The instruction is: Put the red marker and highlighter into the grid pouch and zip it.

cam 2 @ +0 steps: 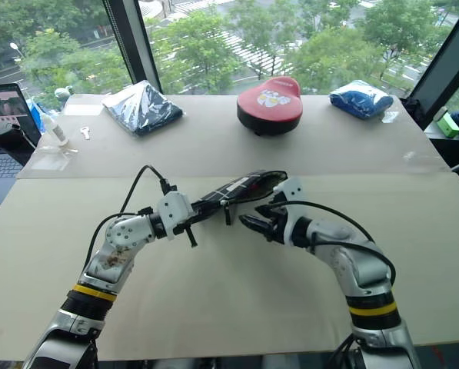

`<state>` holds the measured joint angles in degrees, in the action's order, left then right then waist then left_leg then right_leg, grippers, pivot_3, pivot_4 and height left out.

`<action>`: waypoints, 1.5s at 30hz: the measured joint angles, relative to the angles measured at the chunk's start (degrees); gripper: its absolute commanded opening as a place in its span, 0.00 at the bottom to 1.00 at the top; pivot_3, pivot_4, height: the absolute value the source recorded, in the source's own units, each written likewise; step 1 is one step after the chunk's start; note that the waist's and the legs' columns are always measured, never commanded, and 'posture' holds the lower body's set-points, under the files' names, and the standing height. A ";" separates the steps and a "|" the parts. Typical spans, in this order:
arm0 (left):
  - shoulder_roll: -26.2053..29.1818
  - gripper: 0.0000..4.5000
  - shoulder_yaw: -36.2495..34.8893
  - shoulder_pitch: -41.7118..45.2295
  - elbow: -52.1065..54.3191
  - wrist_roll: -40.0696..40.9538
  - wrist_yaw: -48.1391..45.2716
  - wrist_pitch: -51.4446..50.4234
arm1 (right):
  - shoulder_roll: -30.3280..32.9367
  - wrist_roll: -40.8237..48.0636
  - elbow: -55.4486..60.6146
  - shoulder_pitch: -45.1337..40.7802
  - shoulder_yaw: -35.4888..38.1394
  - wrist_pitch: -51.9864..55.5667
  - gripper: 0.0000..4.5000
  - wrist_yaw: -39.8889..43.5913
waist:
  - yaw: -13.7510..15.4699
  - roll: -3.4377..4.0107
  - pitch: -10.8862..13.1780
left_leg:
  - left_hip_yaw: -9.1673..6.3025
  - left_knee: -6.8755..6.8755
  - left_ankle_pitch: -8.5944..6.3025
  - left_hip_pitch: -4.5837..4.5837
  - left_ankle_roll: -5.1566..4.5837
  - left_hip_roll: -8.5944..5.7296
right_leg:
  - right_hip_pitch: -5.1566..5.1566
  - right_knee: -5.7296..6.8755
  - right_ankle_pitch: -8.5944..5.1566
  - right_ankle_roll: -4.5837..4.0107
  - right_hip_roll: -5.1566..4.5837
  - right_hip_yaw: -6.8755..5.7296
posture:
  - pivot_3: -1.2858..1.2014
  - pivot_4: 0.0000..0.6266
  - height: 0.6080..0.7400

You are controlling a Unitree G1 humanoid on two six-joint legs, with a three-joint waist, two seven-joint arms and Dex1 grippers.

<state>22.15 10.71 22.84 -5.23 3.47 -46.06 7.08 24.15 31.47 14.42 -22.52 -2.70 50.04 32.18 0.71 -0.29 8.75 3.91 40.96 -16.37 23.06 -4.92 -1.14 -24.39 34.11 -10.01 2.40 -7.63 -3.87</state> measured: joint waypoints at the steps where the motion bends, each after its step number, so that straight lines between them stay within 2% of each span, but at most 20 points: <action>1: 0.01 0.00 0.00 0.00 0.00 0.00 0.01 0.00 | -0.51 0.06 -0.01 -0.18 -0.54 0.02 0.67 0.05 | -0.02 0.00 0.00 | 0.00 0.00 0.00 0.00 0.00 0.01 | 0.00 0.00 0.00 0.00 0.02 0.00 | 0.52 0.24 1.00; 14: 0.11 0.00 -0.01 -0.38 0.32 -0.04 0.51 0.00 | -5.69 0.65 -3.82 -4.44 -3.75 0.60 0.67 1.24 | -0.17 0.01 0.00 | 0.00 -0.01 0.01 -0.01 0.02 0.02 | 0.00 0.03 0.00 0.00 0.06 0.00 | 0.52 0.24 1.00; 17: 0.14 0.00 -0.13 -0.38 0.37 -0.06 0.80 0.00 | -6.03 0.18 -4.50 -5.26 -3.94 0.58 0.52 1.27 | -0.20 0.01 0.00 | 0.00 -0.01 0.01 -0.01 0.02 0.02 | 0.01 0.03 0.00 0.00 0.06 0.00 | 0.52 0.24 1.00; 22: 0.18 0.00 -0.42 -0.39 0.38 -0.13 1.61 -0.17 | -6.51 0.08 -5.05 -5.75 -3.96 0.20 0.13 2.17 | -0.25 0.01 0.00 | 0.00 -0.03 0.03 -0.01 0.05 0.03 | 0.00 0.04 0.00 0.00 0.08 0.00 | 0.52 0.24 1.00; 24: 0.03 0.00 -0.05 -0.41 0.44 -0.13 1.52 -0.17 | -5.37 0.07 -4.89 -5.62 -3.65 0.13 0.01 2.74 | -0.16 0.01 0.00 | 0.00 -0.02 0.03 0.01 0.04 0.01 | 0.01 0.03 0.00 0.00 0.08 0.00 | 0.52 0.24 1.00; 34: -0.43 0.00 0.58 -0.42 0.44 -0.12 1.54 -0.10 | -0.32 1.28 -1.05 -2.97 -2.57 0.48 0.01 4.71 | -0.06 0.01 0.00 | 0.00 -0.03 0.03 0.01 0.05 0.03 | 0.01 0.01 0.00 0.00 0.09 0.00 | 0.52 0.24 1.00; 37: -0.45 0.00 0.97 -0.41 0.45 -0.12 1.42 0.05 | 6.62 0.23 -0.73 -1.95 -1.21 0.07 0.01 6.79 | 0.06 0.01 0.00 | -0.01 -0.01 0.01 0.03 0.02 0.02 | 0.04 -0.03 0.00 0.01 0.08 0.01 | 0.52 0.24 1.00; 41: -0.45 0.00 1.16 -0.41 0.45 -0.04 1.42 0.20 | 14.51 -3.08 -5.86 -2.08 2.07 -3.32 0.01 8.55 | 0.01 0.00 0.00 | 0.01 -0.03 0.01 0.03 0.01 0.03 | 0.01 -0.05 0.00 0.01 0.08 0.03 | 0.52 0.24 1.00; 45: -0.43 0.00 1.15 -0.42 0.46 0.15 1.43 0.34 | 20.74 -4.89 -7.85 -2.01 4.09 -6.31 0.01 12.16 | -0.04 0.00 0.00 | 0.01 -0.04 0.01 0.02 0.01 0.06 | 0.01 -0.06 0.00 0.01 0.09 0.02 | 0.52 0.24 1.00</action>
<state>21.72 11.85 22.42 -4.78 3.62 -44.63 7.42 44.89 26.58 6.57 -24.53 1.38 43.73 44.34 0.68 -0.29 8.75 3.91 40.92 -16.36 23.08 -4.90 -1.08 -24.38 34.06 -10.01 2.40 -7.54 -3.85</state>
